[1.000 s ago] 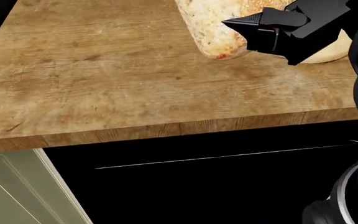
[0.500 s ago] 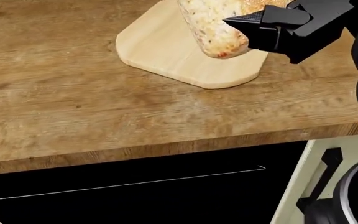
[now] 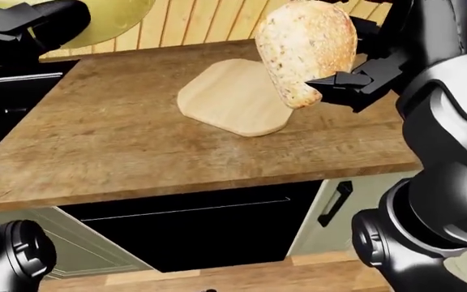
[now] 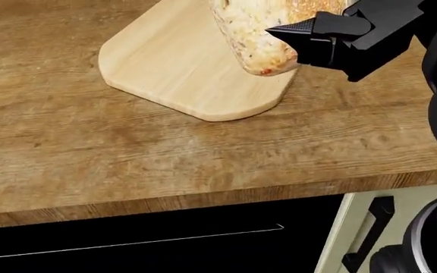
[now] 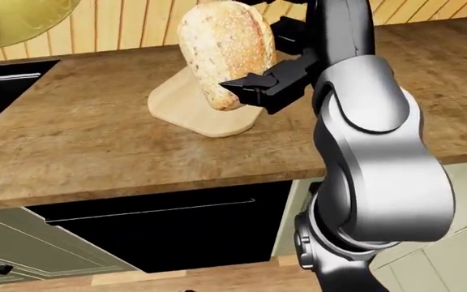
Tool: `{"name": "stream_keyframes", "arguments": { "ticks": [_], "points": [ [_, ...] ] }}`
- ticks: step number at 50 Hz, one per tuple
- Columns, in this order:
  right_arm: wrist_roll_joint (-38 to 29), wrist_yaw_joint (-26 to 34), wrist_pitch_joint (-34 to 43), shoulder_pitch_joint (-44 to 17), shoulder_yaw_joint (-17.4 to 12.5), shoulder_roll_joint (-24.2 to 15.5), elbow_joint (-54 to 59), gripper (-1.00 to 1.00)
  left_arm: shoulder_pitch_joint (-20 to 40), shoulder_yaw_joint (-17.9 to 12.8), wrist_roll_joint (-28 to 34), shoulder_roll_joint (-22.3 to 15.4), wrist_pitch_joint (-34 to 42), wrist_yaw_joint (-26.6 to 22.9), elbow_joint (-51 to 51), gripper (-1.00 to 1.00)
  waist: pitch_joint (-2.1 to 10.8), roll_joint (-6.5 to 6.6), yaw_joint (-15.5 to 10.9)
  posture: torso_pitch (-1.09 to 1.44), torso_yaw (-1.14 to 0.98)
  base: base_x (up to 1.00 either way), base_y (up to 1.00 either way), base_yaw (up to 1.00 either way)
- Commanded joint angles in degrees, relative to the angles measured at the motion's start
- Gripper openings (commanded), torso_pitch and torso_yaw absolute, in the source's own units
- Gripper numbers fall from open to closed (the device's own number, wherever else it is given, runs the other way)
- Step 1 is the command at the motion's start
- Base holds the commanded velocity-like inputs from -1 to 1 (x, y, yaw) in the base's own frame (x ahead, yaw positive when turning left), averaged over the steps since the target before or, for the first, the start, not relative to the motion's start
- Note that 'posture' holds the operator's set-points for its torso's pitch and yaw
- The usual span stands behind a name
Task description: Place the bread and cheese on the cutting board.
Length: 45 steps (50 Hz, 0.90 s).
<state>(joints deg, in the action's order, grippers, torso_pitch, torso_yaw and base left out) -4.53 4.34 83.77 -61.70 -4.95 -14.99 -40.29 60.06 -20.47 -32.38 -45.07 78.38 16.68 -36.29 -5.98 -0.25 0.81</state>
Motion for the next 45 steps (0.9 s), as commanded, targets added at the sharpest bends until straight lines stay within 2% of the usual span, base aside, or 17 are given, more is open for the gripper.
{"name": "stream_keyframes", "arguments": {
  "ticks": [1, 2, 3, 4, 5, 8, 10, 11, 12, 13, 14, 16, 17, 18, 24, 29, 45],
  "points": [
    [-0.1, -0.1, -1.5, -1.8, 0.0, -0.2, -0.5, -1.00, 1.3, -1.3, 1.5, -0.8, -2.2, 0.5, -0.4, -1.00, 2.28, 0.61, -0.3, 0.00, 0.00, 0.00, -0.59, 0.00],
    [-0.1, 0.0, -1.4, -1.9, -0.1, -0.2, -0.6, -1.00, 1.3, -1.3, 1.7, -0.7, -2.3, 0.4, -0.4, -1.00, 2.47, 1.97, -0.6, 0.00, 0.00, 0.00, -0.59, 0.00],
    [-0.1, 0.0, -1.4, -1.8, -0.1, -0.3, -0.6, -1.00, 1.2, -1.3, 1.8, -0.7, -2.4, 0.3, -0.3, -1.00, 2.98, 4.45, -1.2, 0.00, 0.00, 0.00, -0.60, 0.00],
    [-0.1, 0.0, -1.5, -1.8, -0.1, -0.3, -0.6, -1.00, 1.2, -1.3, 2.0, -0.7, -2.5, 0.2, -0.3, -1.00, 2.27, 2.89, -0.9, 0.00, 0.00, 0.00, -0.56, 0.00],
    [-0.1, 0.1, -1.6, -1.8, 0.0, -0.3, -0.6, -1.00, 1.2, -1.3, 2.1, -0.6, -2.5, 0.1, -0.3, -1.00, 2.67, 4.66, 0.3, 0.00, 0.00, 0.00, -0.27, 0.00],
    [-0.1, 0.1, -1.8, -1.7, 0.1, -0.4, -0.6, -1.00, 1.2, -1.3, 2.5, -0.5, -2.4, -0.3, -0.4, -1.00, 1.71, 2.37, 0.0, 0.00, 0.00, 0.00, 0.00, 0.00],
    [-0.1, 0.3, -1.6, -1.9, -0.1, -0.6, -0.8, -1.00, 1.4, -1.4, 2.7, -0.5, -2.2, -0.5, -0.4, -1.00, 0.33, 0.69, -1.0, 0.00, 0.00, 0.00, 0.00, 0.00],
    [-0.2, 0.3, -1.6, -1.8, -0.1, -0.7, -0.8, -1.00, 1.4, -1.4, 2.8, -0.5, -2.1, -0.5, -0.4, -1.00, 0.88, -1.71, -1.1, 0.00, 0.00, 0.00, 0.00, 0.00],
    [-0.2, 0.3, -1.7, -1.7, -0.1, -0.6, -0.8, -1.00, 1.4, -1.3, 2.9, -0.4, -2.0, -0.6, -0.5, -1.00, 0.66, -1.98, -0.5, 0.00, 0.00, 0.00, 0.00, 0.00],
    [-0.2, 0.3, -1.6, -1.8, -0.1, -0.6, -0.8, -1.00, 1.5, -1.3, 3.0, -0.3, -1.9, -0.6, -0.6, -1.00, 0.27, 0.36, -0.6, 0.00, 0.00, 0.00, 0.00, 0.00],
    [-0.2, 0.3, -1.6, -1.9, 0.0, -0.4, -0.9, -1.00, 1.5, -1.2, 3.1, -0.2, -1.8, -0.7, -0.7, -1.00, 1.03, 1.11, -0.5, 0.00, 0.00, 0.00, 0.00, 0.00],
    [-0.1, 0.3, -1.5, -2.0, 0.2, -0.3, -0.7, -1.00, 1.9, -1.0, 3.3, 0.0, -1.5, -0.8, -0.8, -1.00, 2.24, 4.00, 0.1, 0.00, 0.00, 0.00, 0.00, 0.00],
    [-0.1, 0.3, -0.3, -2.5, 0.1, -0.2, -1.7, -1.00, 2.1, -1.3, 3.2, 0.3, -0.8, -0.8, -1.3, -1.00, 2.11, 4.57, -0.5, 0.00, 0.00, 0.00, 0.00, 0.00],
    [-0.1, 0.4, -0.6, -1.3, 0.5, -0.1, -2.2, -1.00, 1.6, -1.4, 3.3, 0.4, -0.6, -0.8, -1.9, -1.00, 2.28, 3.68, -0.4, 0.00, 0.00, 0.00, 0.00, 0.00],
    [0.4, 0.3, -3.8, -0.5, -0.5, 0.5, 0.6, -1.00, 0.2, 0.5, 6.0, 1.2, -3.7, -2.0, 0.0, -1.00, 2.59, 2.60, -0.5, 0.00, 0.00, 0.00, 0.00, 0.00],
    [0.2, -0.1, -3.1, -0.5, -0.6, -0.2, 0.2, -1.00, 1.4, -0.3, 6.9, 1.0, -2.1, -3.3, -0.6, -1.00, 3.17, 2.14, -0.6, 0.00, 0.00, 0.00, 0.00, 0.00],
    [0.0, -0.1, -1.1, -0.7, 0.0, -0.2, -0.6, -1.00, 1.6, -1.3, 9.3, 1.6, -0.6, -5.8, -1.4, -1.00, 2.94, 2.26, -0.2, 0.00, 0.00, 0.00, 0.00, 0.00]
  ]
}}
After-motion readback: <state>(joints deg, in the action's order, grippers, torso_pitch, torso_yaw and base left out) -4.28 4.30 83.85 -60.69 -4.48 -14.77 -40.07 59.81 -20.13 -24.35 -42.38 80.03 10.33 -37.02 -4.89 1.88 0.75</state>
